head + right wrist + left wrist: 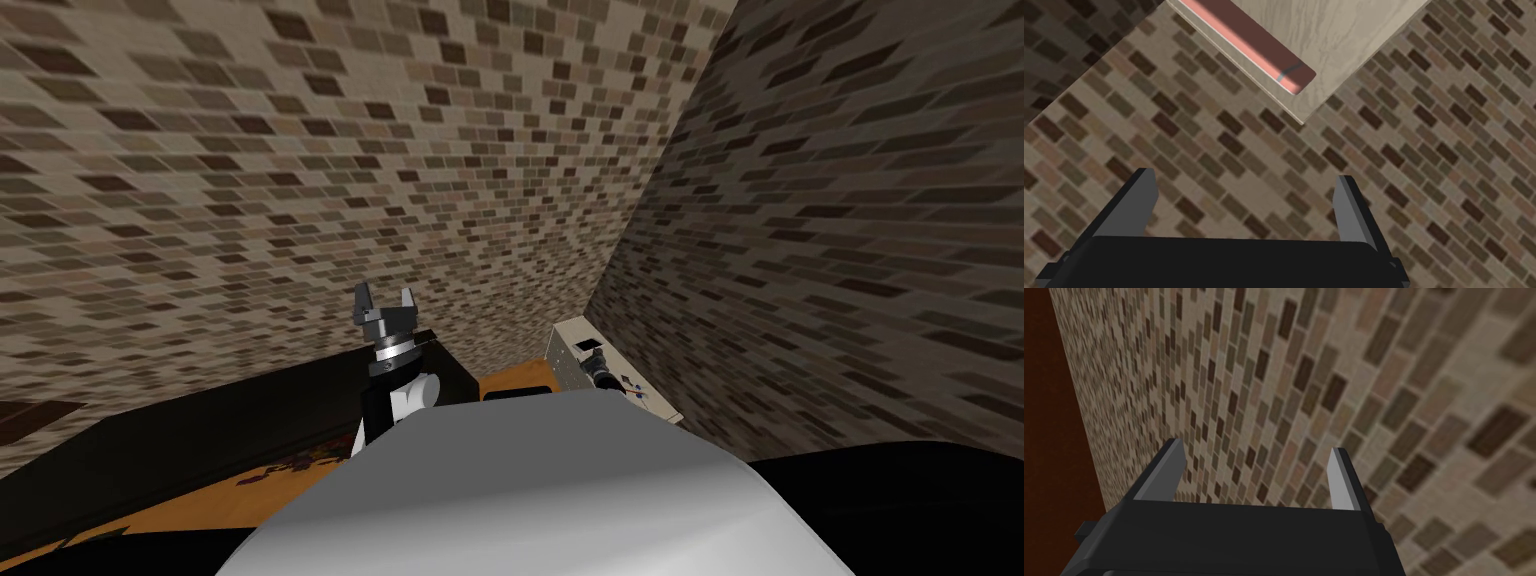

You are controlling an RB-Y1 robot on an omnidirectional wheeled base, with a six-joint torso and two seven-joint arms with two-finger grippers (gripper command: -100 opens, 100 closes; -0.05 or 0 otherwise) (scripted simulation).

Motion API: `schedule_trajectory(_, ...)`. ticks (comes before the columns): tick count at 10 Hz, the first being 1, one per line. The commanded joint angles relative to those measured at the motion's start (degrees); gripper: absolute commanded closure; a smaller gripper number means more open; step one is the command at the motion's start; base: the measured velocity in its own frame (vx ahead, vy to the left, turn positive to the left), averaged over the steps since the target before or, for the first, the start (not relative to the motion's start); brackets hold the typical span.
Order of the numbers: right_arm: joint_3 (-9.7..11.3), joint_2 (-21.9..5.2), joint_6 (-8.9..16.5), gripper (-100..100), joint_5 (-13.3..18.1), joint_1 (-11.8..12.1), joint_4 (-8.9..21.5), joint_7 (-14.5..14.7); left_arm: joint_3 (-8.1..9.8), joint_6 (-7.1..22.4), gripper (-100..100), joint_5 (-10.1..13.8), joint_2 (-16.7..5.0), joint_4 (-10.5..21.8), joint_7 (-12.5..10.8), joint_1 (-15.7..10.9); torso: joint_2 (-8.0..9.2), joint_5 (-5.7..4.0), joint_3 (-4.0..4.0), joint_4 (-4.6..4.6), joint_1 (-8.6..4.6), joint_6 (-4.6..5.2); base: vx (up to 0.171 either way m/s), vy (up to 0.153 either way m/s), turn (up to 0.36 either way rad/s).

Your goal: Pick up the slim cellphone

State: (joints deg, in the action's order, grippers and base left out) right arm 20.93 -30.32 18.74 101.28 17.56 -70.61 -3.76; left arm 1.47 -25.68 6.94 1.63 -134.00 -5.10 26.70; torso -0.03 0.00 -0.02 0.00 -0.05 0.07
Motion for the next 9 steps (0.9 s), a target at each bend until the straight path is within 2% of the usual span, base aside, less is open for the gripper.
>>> schedule_trajectory(1, 1.1, -0.7, 1.5, -100, 2.9, -0.4, 2.6, -0.2, 0.0, 0.0, 0, 0.0, 0.0, 0.0, 0.0, 0.0, 0.0, 0.0, 0.0, 0.0, 0.0, 0.0, 0.004, -0.018, 0.167)
schedule_trajectory(3, 1.1, -0.7, 1.5, -100, 5.2, -0.4, 2.6, -0.2, 0.0, 0.0, 0, 0.0, 0.0, 0.0, 0.0, 0.0, -0.01, -0.01, -0.01, 0.0, -0.04, 0.0, 0.005, -0.019, 0.033)
schedule_trajectory(4, 2.1, -1.3, 2.8, -100, 7.5, -0.8, 5.0, -0.3, 0.0, 0.0, 0, 0.0, 0.0, 0.0, 0.0, 0.0, 0.0, 0.0, 0.0, 0.0, 0.0, 0.01, 0.009, -0.017, 0.122)
schedule_trajectory(5, 2.1, -1.3, 2.8, -100, 9.2, -0.8, 5.0, -0.3, 0.0, 0.0, 0, 0.0, 0.0, 0.0, 0.0, 0.0, -0.02, 0.0, -0.01, 0.0, -0.02, -0.03, 0.007, -0.023, 0.094)
schedule_trajectory(6, 3.1, -1.8, 4.0, -100, 11.0, -1.1, 7.3, -0.4, 0.0, 0.0, 0, 0.0, 0.0, 0.0, 0.0, 0.0, -0.02, 0.0, -0.01, 0.0, -0.03, -0.01, 0.0, -0.031, 0.147)
schedule_trajectory(7, 3.1, -1.8, 4.0, -100, 12.7, -1.1, 7.3, -0.4, 0.0, 0.0, 0, 0.0, 0.0, 0.0, 0.0, 0.0, 0.0, -0.01, 0.0, 0.0, -0.07, -0.02, 0.0, -0.032, 0.08)
schedule_trajectory(8, 4.0, -2.3, 5.2, -100, 14.3, -1.5, 9.6, -0.5, 0.0, 0.0, 0, 0.0, 0.0, 0.0, 0.0, 0.0, 0.01, -0.01, 0.0, 0.0, -0.07, 0.0, 0.009, -0.031, 0.136)
schedule_trajectory(9, 4.0, -2.3, 5.2, -100, 16.2, -1.5, 9.6, -0.5, 0.0, 0.0, 0, 0.0, 0.0, 0.0, 0.0, 0.0, -0.02, -0.01, -0.01, 0.0, -0.08, -0.02, 0.01, -0.031, 0.075)
